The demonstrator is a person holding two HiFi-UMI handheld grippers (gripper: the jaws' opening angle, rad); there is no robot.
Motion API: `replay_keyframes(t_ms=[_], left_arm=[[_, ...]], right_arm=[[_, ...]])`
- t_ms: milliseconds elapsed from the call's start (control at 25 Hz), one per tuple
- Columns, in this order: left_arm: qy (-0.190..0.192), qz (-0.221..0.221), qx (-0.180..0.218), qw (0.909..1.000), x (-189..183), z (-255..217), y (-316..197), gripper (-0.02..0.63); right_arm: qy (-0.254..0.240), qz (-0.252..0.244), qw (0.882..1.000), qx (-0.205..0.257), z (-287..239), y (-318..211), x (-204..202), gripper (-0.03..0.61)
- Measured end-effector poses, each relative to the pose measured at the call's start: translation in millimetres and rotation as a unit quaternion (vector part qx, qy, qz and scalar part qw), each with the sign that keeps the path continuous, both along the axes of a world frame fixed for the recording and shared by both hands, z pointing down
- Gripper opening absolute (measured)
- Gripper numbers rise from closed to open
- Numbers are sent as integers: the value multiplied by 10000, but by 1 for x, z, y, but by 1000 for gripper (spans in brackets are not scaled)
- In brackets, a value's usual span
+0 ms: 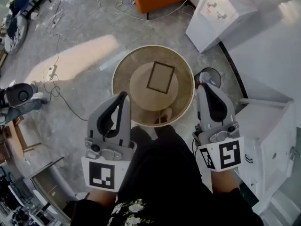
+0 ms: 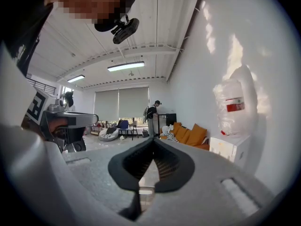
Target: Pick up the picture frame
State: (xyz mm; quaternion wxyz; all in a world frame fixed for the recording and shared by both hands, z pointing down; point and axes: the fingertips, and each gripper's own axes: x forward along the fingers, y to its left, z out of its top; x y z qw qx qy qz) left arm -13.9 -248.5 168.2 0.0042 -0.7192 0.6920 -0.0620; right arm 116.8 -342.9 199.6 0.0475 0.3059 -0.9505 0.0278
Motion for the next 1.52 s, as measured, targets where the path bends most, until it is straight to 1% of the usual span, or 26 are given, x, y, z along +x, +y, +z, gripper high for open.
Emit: replay_keyframes(t_ms=[160,320,480,680,800,1000,1080,1280,1400,1440,1480,1520], left_arm=[[191,-17,-293,9994,-3,33,-7,3],[200,253,-352,9989,-5,59,-26,3],[550,375,-511,9965,-23,95,-43,3],[663,628,-629,9938,-34,132,-70,3],[758,773,-748,9913,-38,153,-77,3],[731,847,-1031,9884,-42,194,-85,3],[782,866,-1157,9864,-40,209,-89,3],[820,942,-1288,9838,-35,236,-100,3],[839,925,-1404,9822,-39,255,-104,5],[878,943,-1463,9808,-40,262,-105,56],[933,963,-1522,9792,-41,270,-106,92],[993,968,-1579,9777,-42,278,-108,95]], right_arm=[[-45,-34,9998,-204,31,-14,-15,-4],[146,-25,9991,-385,75,-23,-37,-4],[187,23,9989,-432,99,-26,-48,-4],[79,380,9968,-699,134,-42,-46,-5],[23,508,9960,-738,150,-47,-50,-4],[126,498,9958,-756,179,-50,-59,-3],[173,505,9955,-787,191,-50,-60,-3],[324,1021,9906,-849,218,-58,-48,-2],[400,1082,9882,-1006,240,-60,-47,-2],[426,1115,9875,-1025,246,-60,-47,0],[446,1165,9869,-1023,252,-60,-48,0],[461,1210,9863,-1019,258,-61,-48,0]])
